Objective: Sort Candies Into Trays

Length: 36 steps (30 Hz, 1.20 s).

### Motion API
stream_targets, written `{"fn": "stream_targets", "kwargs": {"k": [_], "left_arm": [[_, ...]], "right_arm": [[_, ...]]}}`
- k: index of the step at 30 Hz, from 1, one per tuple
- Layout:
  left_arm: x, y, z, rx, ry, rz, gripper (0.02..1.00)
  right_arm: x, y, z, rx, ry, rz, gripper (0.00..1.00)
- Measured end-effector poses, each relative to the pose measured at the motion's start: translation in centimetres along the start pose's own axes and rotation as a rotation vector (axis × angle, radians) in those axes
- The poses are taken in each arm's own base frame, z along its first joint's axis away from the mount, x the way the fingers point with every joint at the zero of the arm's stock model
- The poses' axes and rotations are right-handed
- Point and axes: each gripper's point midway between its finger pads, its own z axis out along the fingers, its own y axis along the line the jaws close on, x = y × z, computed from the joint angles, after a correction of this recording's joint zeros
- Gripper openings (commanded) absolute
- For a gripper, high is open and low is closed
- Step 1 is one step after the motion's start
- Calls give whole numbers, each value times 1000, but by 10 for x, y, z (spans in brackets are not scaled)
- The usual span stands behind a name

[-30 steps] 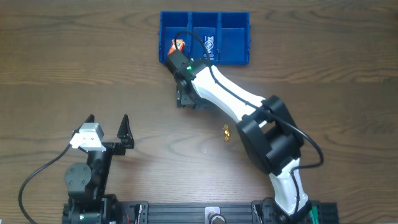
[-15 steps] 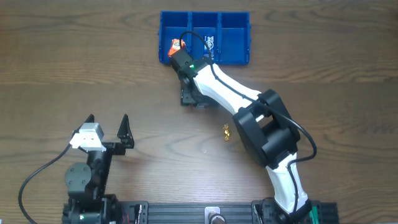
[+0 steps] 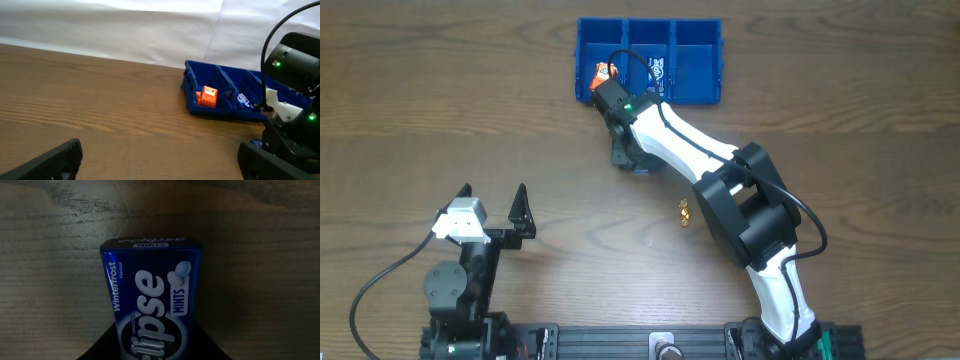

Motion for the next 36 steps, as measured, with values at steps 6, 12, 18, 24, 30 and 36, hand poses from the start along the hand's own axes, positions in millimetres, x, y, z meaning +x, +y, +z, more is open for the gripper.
{"fn": "stream_targets", "kwargs": {"k": [6, 12, 18, 24, 30, 36], "left_arm": [[0, 0, 0, 0, 0, 0, 998], [0, 0, 0, 0, 0, 0, 996], [0, 0, 0, 0, 0, 0, 998], [0, 0, 0, 0, 0, 0, 998], [0, 0, 0, 0, 0, 0, 998], [0, 0, 0, 0, 0, 0, 998]], "right_arm": [[-3, 3, -20, -1, -52, -13, 137], [-36, 6, -155, -126, -307, -29, 132], [-116, -36, -267, -183, -583, 65, 134], [-165, -34, -215, -120, -589, 57, 139], [-174, -29, -114, -49, -444, 33, 141], [-176, -29, -89, -41, -415, 32, 165]]}}
